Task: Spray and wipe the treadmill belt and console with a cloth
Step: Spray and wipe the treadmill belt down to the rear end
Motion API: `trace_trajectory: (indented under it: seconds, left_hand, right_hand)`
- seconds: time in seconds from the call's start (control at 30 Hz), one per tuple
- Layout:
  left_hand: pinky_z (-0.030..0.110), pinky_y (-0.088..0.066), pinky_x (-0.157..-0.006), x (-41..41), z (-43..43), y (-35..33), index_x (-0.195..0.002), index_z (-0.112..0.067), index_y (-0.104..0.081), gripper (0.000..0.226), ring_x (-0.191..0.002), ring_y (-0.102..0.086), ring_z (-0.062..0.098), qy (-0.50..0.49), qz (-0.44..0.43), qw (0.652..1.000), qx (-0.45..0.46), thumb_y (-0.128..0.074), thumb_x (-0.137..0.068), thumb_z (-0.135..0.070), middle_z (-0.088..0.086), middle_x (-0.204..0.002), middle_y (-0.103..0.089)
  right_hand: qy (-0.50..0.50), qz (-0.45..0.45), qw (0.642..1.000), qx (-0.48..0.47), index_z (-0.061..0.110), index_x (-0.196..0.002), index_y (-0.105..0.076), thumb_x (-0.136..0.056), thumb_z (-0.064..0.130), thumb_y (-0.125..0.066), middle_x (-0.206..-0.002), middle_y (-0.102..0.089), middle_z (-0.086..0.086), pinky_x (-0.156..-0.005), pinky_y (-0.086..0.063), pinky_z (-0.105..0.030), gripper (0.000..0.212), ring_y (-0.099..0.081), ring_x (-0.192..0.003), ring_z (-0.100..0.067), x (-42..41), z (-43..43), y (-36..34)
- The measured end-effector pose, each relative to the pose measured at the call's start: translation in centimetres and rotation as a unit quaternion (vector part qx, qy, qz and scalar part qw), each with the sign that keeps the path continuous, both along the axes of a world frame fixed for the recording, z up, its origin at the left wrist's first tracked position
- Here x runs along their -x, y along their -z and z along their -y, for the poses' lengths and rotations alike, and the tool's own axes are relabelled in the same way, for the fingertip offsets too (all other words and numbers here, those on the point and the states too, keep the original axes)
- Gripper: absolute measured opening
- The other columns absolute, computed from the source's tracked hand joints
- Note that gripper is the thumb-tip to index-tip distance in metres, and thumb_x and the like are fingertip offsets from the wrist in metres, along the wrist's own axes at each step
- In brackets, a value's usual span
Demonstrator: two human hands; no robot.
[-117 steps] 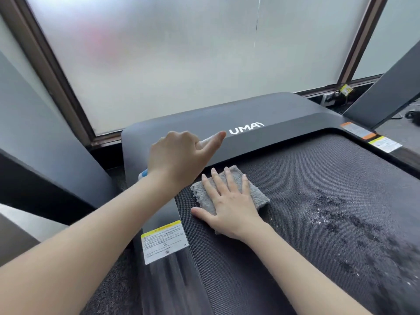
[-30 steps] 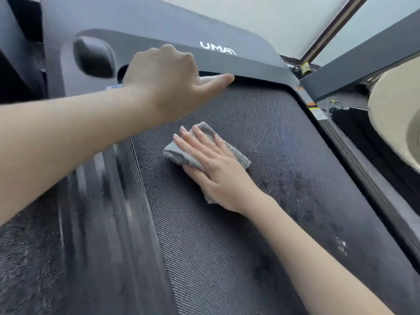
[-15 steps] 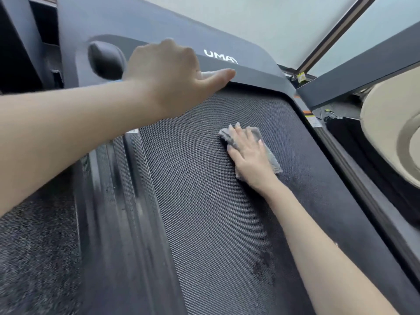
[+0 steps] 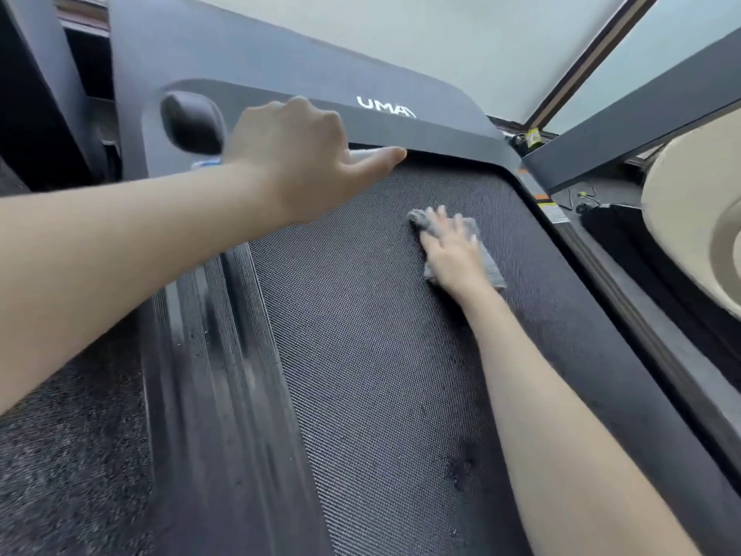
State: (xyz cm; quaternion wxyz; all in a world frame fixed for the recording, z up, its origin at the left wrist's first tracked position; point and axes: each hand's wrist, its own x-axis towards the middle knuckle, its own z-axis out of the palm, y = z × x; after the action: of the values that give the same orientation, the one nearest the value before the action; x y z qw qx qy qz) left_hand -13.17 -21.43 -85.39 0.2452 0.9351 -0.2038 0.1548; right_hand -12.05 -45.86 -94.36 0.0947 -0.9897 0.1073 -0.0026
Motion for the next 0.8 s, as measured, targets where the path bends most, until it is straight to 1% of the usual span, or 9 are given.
trace_trajectory:
  seconds: [0.13, 0.2, 0.27, 0.37, 0.43, 0.5, 0.67, 0.73, 0.8]
  left_hand:
    - [0.033, -0.028, -0.059, 0.0, 0.0, -0.1, -0.05, -0.007, -0.042, 0.075, -0.055, -0.04, 0.024, 0.003, 0.009, 1.0, 0.0, -0.03, -0.086, -0.072, 0.01, -0.054, -0.041]
    - [0.032, -0.027, -0.057, -0.1, -0.1, 0.0, -0.05, -0.007, -0.043, 0.076, -0.051, -0.037, 0.021, 0.003, 0.013, 1.0, 0.0, -0.029, -0.086, -0.072, 0.01, -0.053, -0.042]
    - [0.032, -0.027, -0.057, 0.0, -0.3, 0.1, -0.05, -0.007, -0.042, 0.075, -0.053, -0.039, 0.024, 0.004, 0.012, 1.0, 0.001, -0.029, -0.085, -0.072, 0.01, -0.053, -0.041]
    - [0.033, -0.028, -0.058, 0.0, -0.6, 0.4, -0.049, -0.009, -0.041, 0.075, -0.058, -0.043, 0.027, 0.002, 0.008, 1.0, 0.001, -0.029, -0.085, -0.073, 0.01, -0.054, -0.041]
    - [0.032, -0.027, -0.056, 0.0, -0.9, 0.7, -0.049, -0.008, -0.042, 0.076, -0.057, -0.043, 0.027, 0.001, 0.004, 1.0, 0.0, -0.028, -0.084, -0.074, 0.01, -0.054, -0.043]
    - [0.032, -0.028, -0.057, 0.1, -1.3, 1.0, -0.05, -0.007, -0.042, 0.077, -0.058, -0.045, 0.028, -0.002, -0.001, 1.0, 0.002, -0.028, -0.084, -0.075, 0.009, -0.055, -0.044]
    - [0.032, -0.033, -0.064, 0.7, -1.3, 0.7, -0.053, -0.009, -0.043, 0.075, -0.067, -0.046, 0.028, 0.001, -0.001, 1.0, 0.007, -0.028, -0.084, -0.075, 0.008, -0.059, -0.042]
    - [0.033, -0.033, -0.066, 0.7, -1.2, 0.5, -0.054, -0.009, -0.043, 0.073, -0.067, -0.043, 0.027, -0.002, -0.001, 1.0, 0.017, -0.029, -0.085, -0.074, 0.006, -0.059, -0.04]
    - [0.032, -0.032, -0.065, 0.6, -1.0, 0.5, -0.054, -0.009, -0.042, 0.072, -0.064, -0.041, 0.026, -0.003, 0.005, 1.0, 0.024, -0.03, -0.086, -0.072, 0.006, -0.058, -0.039]
  right_hand:
    - [-0.227, 0.034, 0.973, -0.025, 0.031, -0.151, -0.016, -0.101, 0.034, -0.036, -0.159, -0.007, 0.011, -0.117, 0.01, -0.032, 0.053, 0.006, -0.147, -0.01, 4.8, -7.5, 0.4]
    - [-0.279, 0.034, 0.96, -0.018, 0.034, -0.15, -0.012, -0.102, 0.036, -0.034, -0.159, -0.006, 0.015, -0.116, 0.011, -0.027, 0.054, 0.008, -0.145, -0.002, 7.2, -7.9, 0.4]
    - [-0.269, 0.029, 0.963, -0.014, 0.034, -0.15, -0.013, -0.102, 0.036, -0.033, -0.159, -0.006, 0.014, -0.118, 0.009, -0.029, 0.052, 0.008, -0.143, 0.001, 6.7, -5.8, 0.2]
    - [-0.163, 0.012, 0.986, -0.015, 0.03, -0.151, -0.013, -0.101, 0.04, -0.031, -0.16, -0.007, 0.008, -0.119, 0.005, -0.035, 0.054, 0.004, -0.146, -0.006, 3.8, -1.6, 0.1]
    - [-0.08, 0.011, 0.997, -0.017, 0.023, -0.151, -0.013, -0.102, 0.034, -0.034, -0.16, -0.008, 0.004, -0.119, 0.004, -0.035, 0.054, 0.002, -0.148, -0.012, 2.6, 0.2, -0.1]
    - [-0.053, 0.017, 0.998, -0.02, 0.021, -0.151, -0.016, -0.102, 0.029, -0.035, -0.16, -0.009, 0.001, -0.119, 0.003, -0.035, 0.053, 0.0, -0.148, -0.015, 2.2, 0.5, -0.1]
    - [-0.065, 0.019, 0.997, -0.036, 0.025, -0.15, -0.022, -0.102, 0.026, -0.037, -0.16, -0.012, 0.003, -0.118, 0.003, -0.035, 0.05, -0.002, -0.148, -0.014, 3.3, -0.8, -0.3]
    - [-0.109, 0.021, 0.993, -0.046, 0.025, -0.149, -0.023, -0.1, 0.031, -0.037, -0.159, -0.013, 0.004, -0.118, 0.003, -0.035, 0.051, -0.002, -0.148, -0.013, 4.8, -1.9, -0.2]
    - [-0.192, 0.028, 0.98, -0.041, 0.03, -0.148, -0.019, -0.093, 0.044, -0.03, -0.157, -0.01, 0.012, -0.118, 0.004, -0.03, 0.058, 0.0, -0.147, -0.008, 7.1, -3.8, 0.1]
